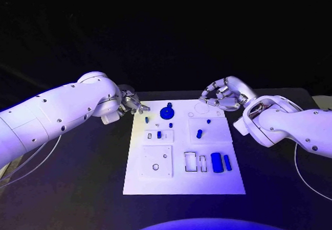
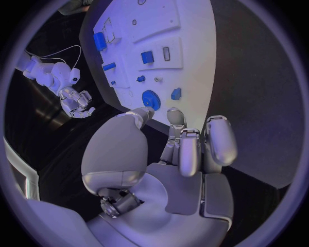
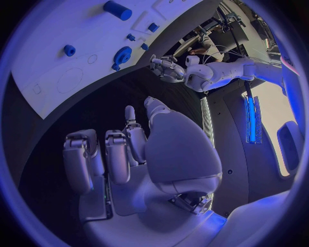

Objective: Assemble the parts on the task board

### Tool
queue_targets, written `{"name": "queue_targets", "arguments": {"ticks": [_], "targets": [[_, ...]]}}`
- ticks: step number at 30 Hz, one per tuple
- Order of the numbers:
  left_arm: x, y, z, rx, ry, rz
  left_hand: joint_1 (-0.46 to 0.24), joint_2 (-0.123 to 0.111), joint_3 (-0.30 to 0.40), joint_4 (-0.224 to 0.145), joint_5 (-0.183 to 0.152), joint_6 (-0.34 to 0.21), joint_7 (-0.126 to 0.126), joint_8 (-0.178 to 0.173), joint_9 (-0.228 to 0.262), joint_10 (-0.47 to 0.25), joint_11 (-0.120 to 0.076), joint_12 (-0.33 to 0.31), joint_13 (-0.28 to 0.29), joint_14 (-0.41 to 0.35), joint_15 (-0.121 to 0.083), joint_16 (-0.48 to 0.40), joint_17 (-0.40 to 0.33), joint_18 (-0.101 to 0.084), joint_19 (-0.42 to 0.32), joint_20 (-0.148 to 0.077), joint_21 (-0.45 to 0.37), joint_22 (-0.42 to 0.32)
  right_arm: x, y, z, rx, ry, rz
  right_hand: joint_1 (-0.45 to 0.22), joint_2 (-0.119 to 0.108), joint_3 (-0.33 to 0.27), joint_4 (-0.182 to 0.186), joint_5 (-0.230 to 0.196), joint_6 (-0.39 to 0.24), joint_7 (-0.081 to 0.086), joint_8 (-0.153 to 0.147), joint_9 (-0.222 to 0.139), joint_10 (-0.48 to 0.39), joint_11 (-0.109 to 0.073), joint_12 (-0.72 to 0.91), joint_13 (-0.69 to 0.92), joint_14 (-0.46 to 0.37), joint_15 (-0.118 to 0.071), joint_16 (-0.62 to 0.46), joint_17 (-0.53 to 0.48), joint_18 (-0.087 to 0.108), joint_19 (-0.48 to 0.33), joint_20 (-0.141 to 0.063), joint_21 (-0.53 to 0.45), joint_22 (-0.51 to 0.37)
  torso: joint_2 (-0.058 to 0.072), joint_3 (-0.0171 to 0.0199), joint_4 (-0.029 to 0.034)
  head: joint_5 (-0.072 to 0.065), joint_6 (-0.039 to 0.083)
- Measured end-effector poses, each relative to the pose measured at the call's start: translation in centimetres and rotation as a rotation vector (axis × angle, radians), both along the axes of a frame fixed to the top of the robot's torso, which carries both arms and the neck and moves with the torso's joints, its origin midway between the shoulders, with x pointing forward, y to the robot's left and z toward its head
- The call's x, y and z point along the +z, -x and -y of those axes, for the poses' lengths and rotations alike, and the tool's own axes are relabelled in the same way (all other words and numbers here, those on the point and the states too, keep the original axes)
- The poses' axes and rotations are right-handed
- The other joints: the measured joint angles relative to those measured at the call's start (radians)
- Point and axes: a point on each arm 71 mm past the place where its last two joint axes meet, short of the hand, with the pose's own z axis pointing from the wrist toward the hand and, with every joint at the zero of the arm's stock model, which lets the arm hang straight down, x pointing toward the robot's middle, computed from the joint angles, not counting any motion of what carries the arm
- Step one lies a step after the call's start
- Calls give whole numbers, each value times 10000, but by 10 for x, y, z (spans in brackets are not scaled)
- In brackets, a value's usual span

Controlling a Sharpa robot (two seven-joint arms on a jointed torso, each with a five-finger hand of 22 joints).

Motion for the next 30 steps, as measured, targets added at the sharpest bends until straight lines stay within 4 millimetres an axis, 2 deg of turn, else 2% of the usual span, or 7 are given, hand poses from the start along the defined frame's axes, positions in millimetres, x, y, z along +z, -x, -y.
{"name": "queue_targets", "arguments": {"ticks": [20,24,28,30], "targets": [[-15,-10,5,-107,-609,-462,39,39,-220,29,-348,75,-1,-82,-78,1,-1,73,13,-36,35,2,-1,2,36,36,5,70,0,0,-2,40,-18,-7,1,0,-1,0,0,1,0,0,-2,0,0,0,0,0,0,0,-3,0,0,0,0,-2,5,6,-12,-1,-73],[-18,-10,6,-136,-665,-559,39,39,-304,27,-576,75,-1,-116,-113,1,-1,73,13,-36,35,2,-1,2,36,36,37,80,0,0,-2,47,-21,-7,1,0,-1,0,1,1,0,0,-2,0,0,0,0,0,0,0,-3,0,0,0,0,-3,2,7,-12,-2,-83],[-21,-10,6,-141,-695,-631,51,51,-318,14,-612,85,-11,-156,-113,1,-1,72,13,-36,35,2,-1,1,36,36,37,103,0,0,-2,51,-23,-7,1,0,-1,0,1,1,0,0,-2,0,0,0,0,0,0,0,-4,0,0,0,0,-3,-3,7,-12,9,-84],[-22,-11,5,-139,-715,-671,189,109,-364,-28,-822,110,-36,-156,-137,1,-1,118,9,-36,35,2,-1,0,36,36,37,115,0,0,-3,54,-25,-7,1,0,-1,0,1,1,0,0,-2,0,0,0,0,0,0,0,-3,1,0,0,0,-3,-4,7,-12,10,-91]]}}
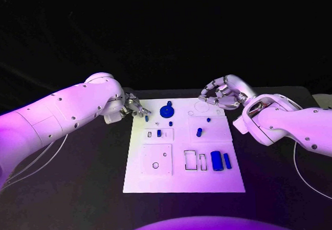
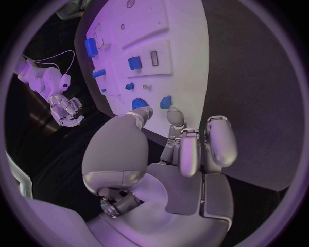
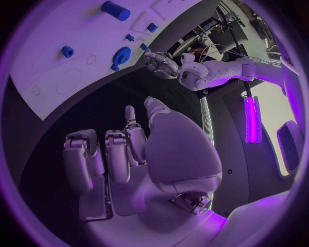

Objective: Assemble the parts on the task board

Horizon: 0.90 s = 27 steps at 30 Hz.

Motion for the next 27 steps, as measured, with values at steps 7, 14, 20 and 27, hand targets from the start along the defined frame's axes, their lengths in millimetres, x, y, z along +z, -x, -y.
{"name": "queue_targets", "arguments": {"ticks": [7,14,20,27], "targets": [[-4,0,1,-44,-45,-105,71,46,-36,15,-108,25,25,0,-4,0,0,4,-5,0,0,0,0,0,0,0,0,11,0,0,0,7,-3,1,0,0,4,-1,1,0,0,0,2,0,0,0,0,0,0,0,-1,0,0,0,0,-1,0,4,1,-20,-24],[-5,-1,1,1,-57,-118,177,152,-35,15,-140,71,1,0,-17,0,0,51,4,0,-1,40,0,1,0,-1,39,36,0,0,-1,13,-5,1,0,0,56,0,1,0,0,0,17,0,0,0,0,0,0,0,-2,0,0,0,0,-2,0,6,4,-19,-73],[-6,-2,2,-11,-48,-120,219,194,-35,15,-147,71,1,0,-17,0,0,51,23,0,-1,40,0,0,-1,-1,39,46,0,0,-1,20,-9,1,0,0,56,0,1,0,0,0,16,0,0,0,0,0,0,0,-2,0,0,0,0,-2,-1,6,6,-19,-78],[-7,-2,5,-51,-31,-135,324,219,-35,15,-147,71,0,-37,-28,0,0,101,29,1,-1,40,-1,1,0,-1,39,68,0,0,-1,27,-12,2,0,0,55,0,1,0,0,0,15,0,0,0,0,0,0,0,-3,0,0,0,0,-3,-4,7,0,-28,-85]]}}
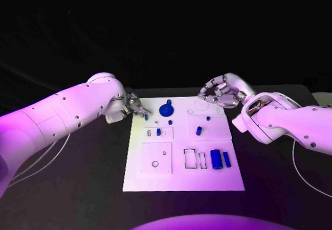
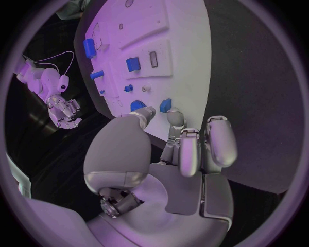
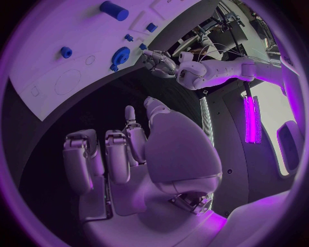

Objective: Assemble the parts on the task board

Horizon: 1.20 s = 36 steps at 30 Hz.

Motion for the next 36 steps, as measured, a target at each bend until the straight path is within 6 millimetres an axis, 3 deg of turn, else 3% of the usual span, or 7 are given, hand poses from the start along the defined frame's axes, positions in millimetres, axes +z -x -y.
{"name": "queue_targets", "arguments": {"ticks": [18,29,36], "targets": [[-1,0,1,-14,12,-31,884,471,216,-130,1,178,-107,41,23,42,-41,37,-6,0,0,0,0,-1,0,0,40,51,0,0,0,11,-4,1,0,0,0,0,0,0,0,0,7,0,0,0,0,0,0,0,-1,0,0,0,0,7,-14,5,2,-5,-14],[-2,-1,2,-94,1,-131,1193,563,392,-253,1,214,-144,64,44,75,-73,37,-7,0,0,0,0,-1,-1,0,40,118,0,0,-1,15,-6,0,0,0,-1,0,0,0,0,0,6,0,0,0,0,0,0,0,-2,0,0,0,0,6,-14,5,0,-27,-21],[-2,-1,1,-132,24,-181,1628,693,975,-419,-19,215,-145,56,-4,114,-111,37,-33,37,-38,40,8,0,0,0,78,178,0,0,-1,19,-6,3,0,0,-1,0,0,0,0,0,5,0,0,0,0,0,0,0,-1,0,0,0,0,5,-13,4,-1,-18,-25]]}}
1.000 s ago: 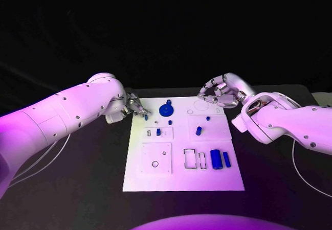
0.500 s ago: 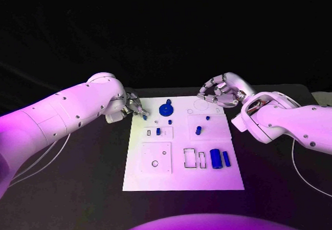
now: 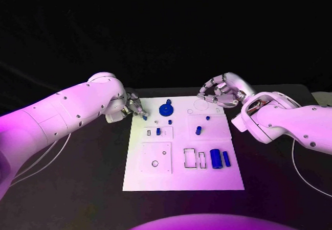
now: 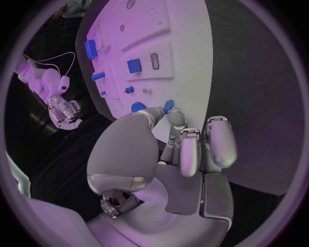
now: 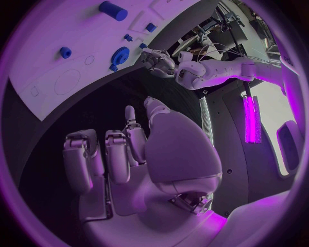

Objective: Assemble the parts on the task board

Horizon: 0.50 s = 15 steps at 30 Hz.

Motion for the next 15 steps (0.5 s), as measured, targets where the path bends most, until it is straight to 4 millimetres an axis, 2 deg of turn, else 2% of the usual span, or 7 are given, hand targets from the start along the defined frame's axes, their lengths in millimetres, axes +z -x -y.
{"name": "queue_targets", "arguments": {"ticks": [2,3,4,11,13,15], "targets": [[0,0,0,-9,18,-12,184,-25,383,-184,-12,15,-15,-46,-23,32,-31,0,-11,0,0,0,0,0,0,0,0,25,0,0,0,2,-1,2,0,0,0,0,0,0,0,43,9,0,0,0,0,0,0,0,6,-1,0,0,0,0,0,0,-3,0,-2],[0,0,0,-12,25,-18,267,-16,529,-190,-20,15,-15,-46,-23,34,-33,0,-14,0,0,0,0,-69,0,0,38,32,0,0,0,4,-1,3,0,0,0,0,0,0,0,43,11,0,0,0,0,0,0,0,7,0,0,0,0,0,0,0,-4,0,-3],[0,0,-1,-14,33,-24,318,16,598,-121,-19,14,-15,-44,-23,52,-50,0,-14,0,0,0,0,-156,0,0,48,51,0,0,0,5,-2,4,0,0,0,0,0,0,0,43,11,0,0,0,0,0,0,0,7,-1,0,0,0,-1,0,-1,-5,0,-3],[-2,1,-2,-24,84,-69,249,11,1074,355,43,11,-12,-16,-20,107,-29,0,-147,0,0,0,-1,-159,0,0,48,103,0,0,0,7,-4,12,0,0,45,-11,41,0,0,42,11,0,0,0,0,0,0,0,7,-1,0,0,0,-2,0,-1,1,-13,-18],[-2,1,-3,-10,114,-87,72,-92,1142,405,85,11,-11,275,-17,108,-29,0,-179,0,0,0,-1,-158,0,0,86,116,0,0,0,9,-5,16,0,0,55,-1,42,0,0,42,11,0,0,0,0,0,0,0,7,-1,0,0,0,-2,-3,1,5,-7,-19],[-2,2,-4,6,154,-100,-57,-172,1155,417,124,14,-9,333,150,160,11,0,-172,0,0,0,-1,-158,0,0,86,139,0,0,0,9,-6,19,0,0,54,-1,42,0,0,42,11,0,0,0,0,0,0,0,6,-1,0,0,0,-2,-8,2,10,7,-20]]}}
